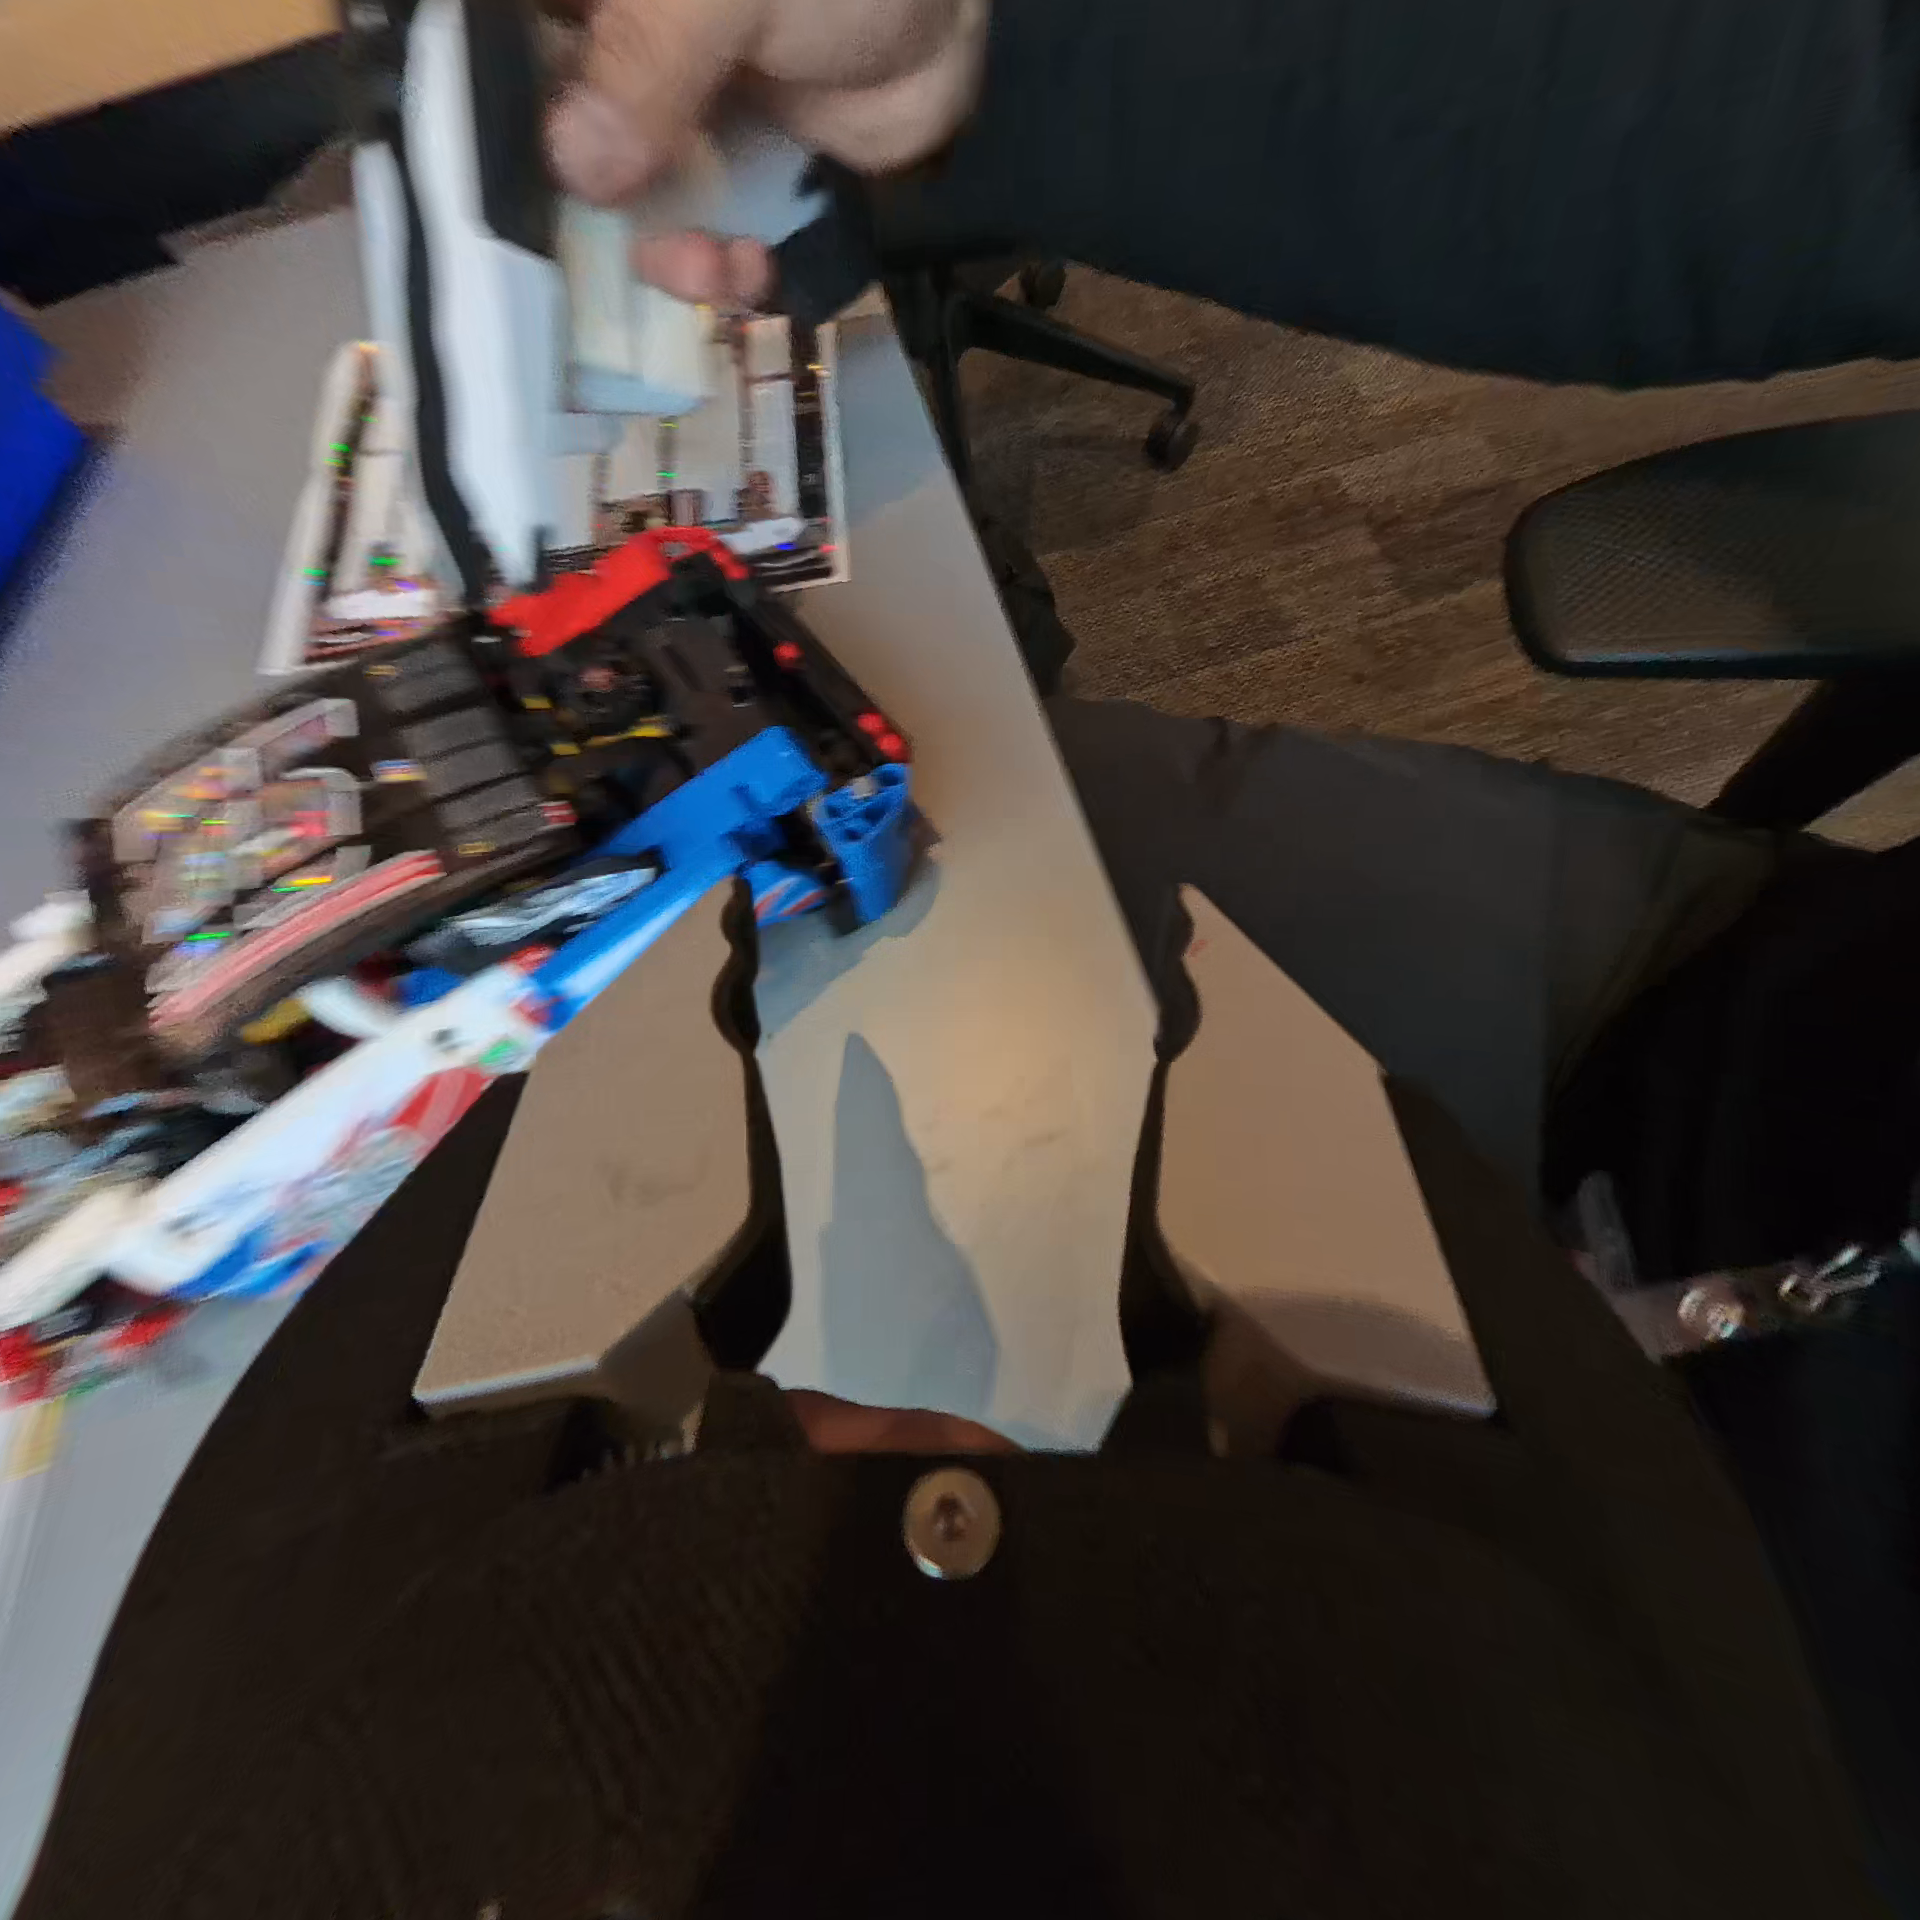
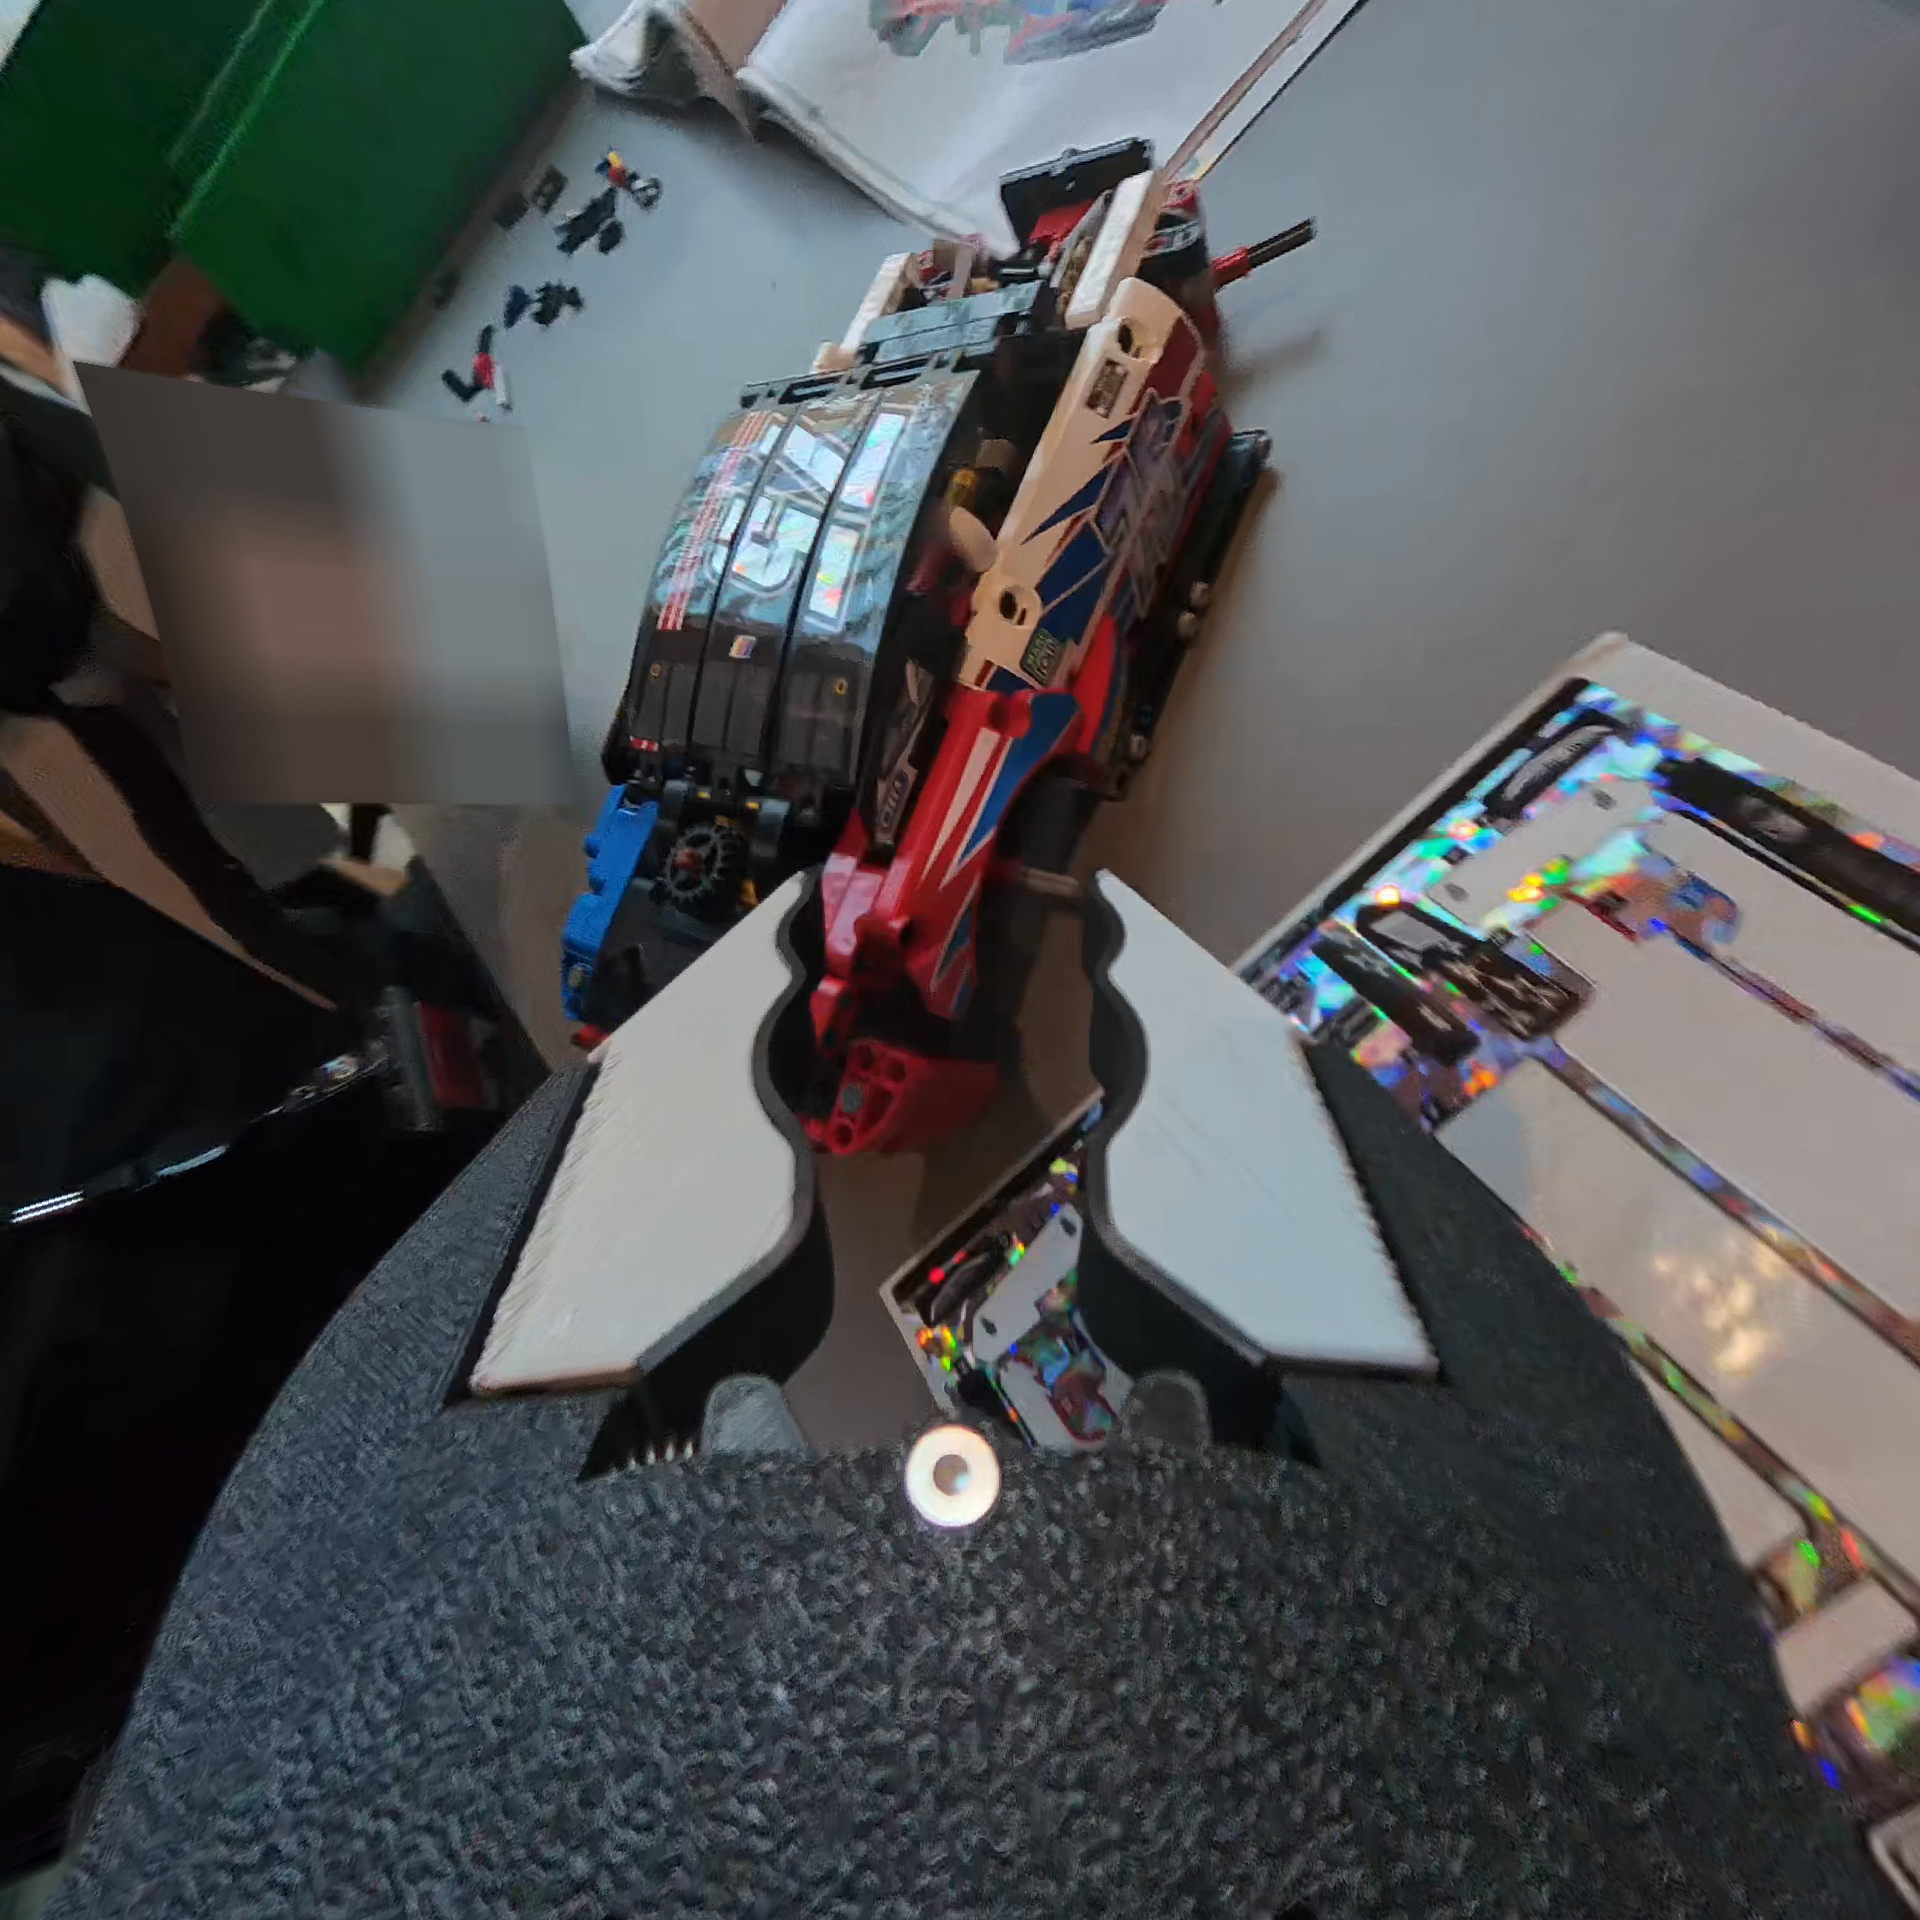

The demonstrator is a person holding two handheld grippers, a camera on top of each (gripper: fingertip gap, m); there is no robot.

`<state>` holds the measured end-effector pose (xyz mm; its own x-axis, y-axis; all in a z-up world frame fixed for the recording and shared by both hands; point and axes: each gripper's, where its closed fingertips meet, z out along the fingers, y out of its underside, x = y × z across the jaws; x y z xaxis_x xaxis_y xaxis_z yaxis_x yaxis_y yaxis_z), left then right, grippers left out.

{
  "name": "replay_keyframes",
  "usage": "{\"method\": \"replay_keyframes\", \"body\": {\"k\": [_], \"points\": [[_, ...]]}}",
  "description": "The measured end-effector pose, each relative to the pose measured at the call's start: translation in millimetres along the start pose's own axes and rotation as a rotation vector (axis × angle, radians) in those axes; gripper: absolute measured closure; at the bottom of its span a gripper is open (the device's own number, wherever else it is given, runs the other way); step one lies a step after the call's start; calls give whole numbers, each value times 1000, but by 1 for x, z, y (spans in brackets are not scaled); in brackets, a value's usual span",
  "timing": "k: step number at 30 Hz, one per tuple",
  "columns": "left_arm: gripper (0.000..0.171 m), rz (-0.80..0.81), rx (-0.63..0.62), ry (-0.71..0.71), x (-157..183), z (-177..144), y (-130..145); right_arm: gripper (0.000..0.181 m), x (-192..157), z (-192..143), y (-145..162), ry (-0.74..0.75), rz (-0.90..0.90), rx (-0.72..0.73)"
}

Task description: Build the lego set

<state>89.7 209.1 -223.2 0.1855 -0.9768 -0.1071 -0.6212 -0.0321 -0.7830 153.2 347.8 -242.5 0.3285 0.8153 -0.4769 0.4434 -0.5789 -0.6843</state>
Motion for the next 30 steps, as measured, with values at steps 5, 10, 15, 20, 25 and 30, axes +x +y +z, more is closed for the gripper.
{"method": "replay_keyframes", "body": {"k": [5, 10, 15, 20, 25, 30], "points": [[80, 72, -63, -84, -94, -59, -20, 129, -29, -27, 23, 88, -41, 148], [81, 97, -233, 101, -167, -54, -14, 126, -63, -23, 56, 131, -101, 204], [78, 103, -401, 354, -181, -9, -4, 125, -80, -18, 78, 143, -103, 247], [55, 163, -633, 484, -180, 19, 30, 128, -90, -13, 95, 98, -40, 237], [62, 180, -657, 503, -165, 15, 33, 134, -92, -16, 96, 40, 59, 292], [58, 243, -665, 384, -154, 23, 39, 134, -88, -17, 102, 73, 50, 267]]}}
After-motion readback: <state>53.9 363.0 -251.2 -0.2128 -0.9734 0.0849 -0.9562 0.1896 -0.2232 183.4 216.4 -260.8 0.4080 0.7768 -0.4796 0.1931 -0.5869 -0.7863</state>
